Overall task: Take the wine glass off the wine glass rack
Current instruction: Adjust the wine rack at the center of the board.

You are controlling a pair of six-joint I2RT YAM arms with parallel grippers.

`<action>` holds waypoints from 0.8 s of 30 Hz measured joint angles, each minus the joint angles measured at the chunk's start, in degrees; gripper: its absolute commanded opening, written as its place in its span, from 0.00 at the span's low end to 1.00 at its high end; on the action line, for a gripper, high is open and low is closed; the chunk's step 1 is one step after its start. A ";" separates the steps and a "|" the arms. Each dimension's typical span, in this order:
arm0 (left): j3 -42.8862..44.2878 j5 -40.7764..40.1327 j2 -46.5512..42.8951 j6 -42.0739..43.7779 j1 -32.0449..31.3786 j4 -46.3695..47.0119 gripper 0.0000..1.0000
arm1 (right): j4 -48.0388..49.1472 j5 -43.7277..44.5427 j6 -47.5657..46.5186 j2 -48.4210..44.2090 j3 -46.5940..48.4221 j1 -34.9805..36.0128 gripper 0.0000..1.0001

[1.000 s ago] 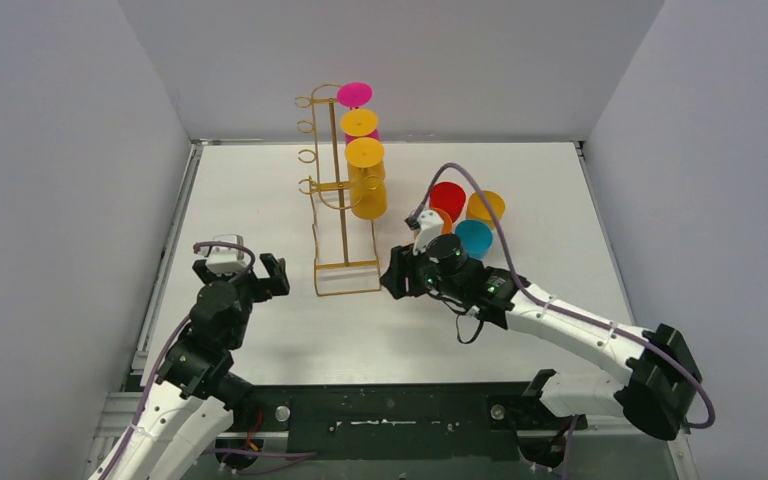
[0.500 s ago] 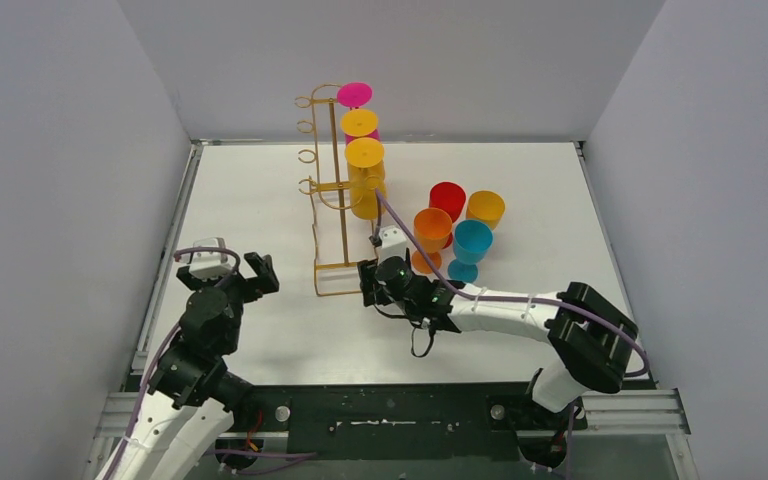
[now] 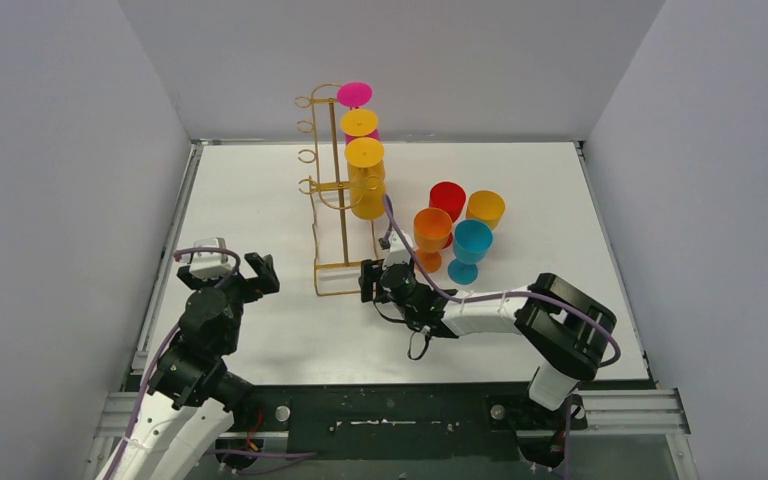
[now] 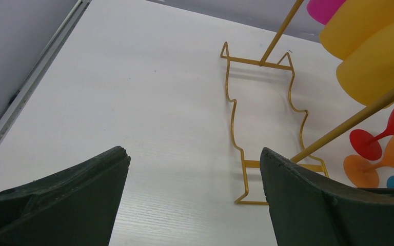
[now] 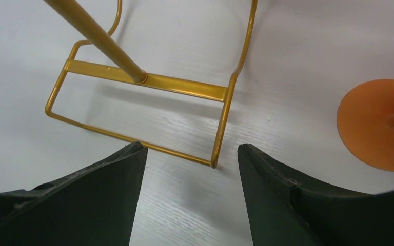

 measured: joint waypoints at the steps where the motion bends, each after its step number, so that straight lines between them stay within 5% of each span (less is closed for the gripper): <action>1: 0.00 0.07 0.00 0.00 0.00 -0.02 0.97 | 1.09 -0.15 -0.02 0.55 0.00 -0.22 0.66; 24: 0.15 -3.96 -3.39 -0.35 1.14 -1.20 0.97 | 12.28 -5.99 -1.81 13.99 7.10 4.52 0.67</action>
